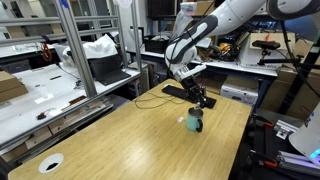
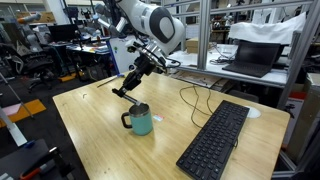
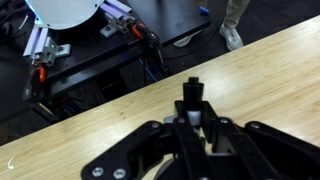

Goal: Put the marker in the cup

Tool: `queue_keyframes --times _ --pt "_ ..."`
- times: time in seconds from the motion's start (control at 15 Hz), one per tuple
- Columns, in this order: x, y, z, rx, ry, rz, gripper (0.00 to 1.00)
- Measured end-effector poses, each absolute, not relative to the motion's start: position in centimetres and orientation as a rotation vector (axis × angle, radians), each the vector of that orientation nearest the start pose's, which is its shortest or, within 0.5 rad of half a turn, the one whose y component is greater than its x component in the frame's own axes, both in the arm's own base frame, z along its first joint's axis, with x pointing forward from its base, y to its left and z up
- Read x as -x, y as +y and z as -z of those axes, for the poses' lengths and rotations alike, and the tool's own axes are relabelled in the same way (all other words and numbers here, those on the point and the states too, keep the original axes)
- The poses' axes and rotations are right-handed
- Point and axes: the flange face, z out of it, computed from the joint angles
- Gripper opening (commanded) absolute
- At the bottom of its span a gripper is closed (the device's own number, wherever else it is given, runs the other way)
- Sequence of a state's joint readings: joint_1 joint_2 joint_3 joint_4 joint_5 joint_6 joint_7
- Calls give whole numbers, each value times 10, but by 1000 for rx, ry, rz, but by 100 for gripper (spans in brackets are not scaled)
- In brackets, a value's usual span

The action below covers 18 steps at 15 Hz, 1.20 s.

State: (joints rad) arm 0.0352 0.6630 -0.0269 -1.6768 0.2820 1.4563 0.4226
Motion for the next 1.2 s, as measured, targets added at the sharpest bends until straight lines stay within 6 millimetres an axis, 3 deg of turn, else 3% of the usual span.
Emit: queue_keyframes --times 0.53,0.6,0.73,1.13,1.2 --pt "-581 23 -156 2551 733 -1443 5" --pt "-582 21 -153 2535 738 -1454 44" --pt "-584 18 -150 2509 741 -1472 49" --pt "-591 17 -151 2471 731 -1495 95" --pt "-593 18 -153 2474 730 -1487 99"
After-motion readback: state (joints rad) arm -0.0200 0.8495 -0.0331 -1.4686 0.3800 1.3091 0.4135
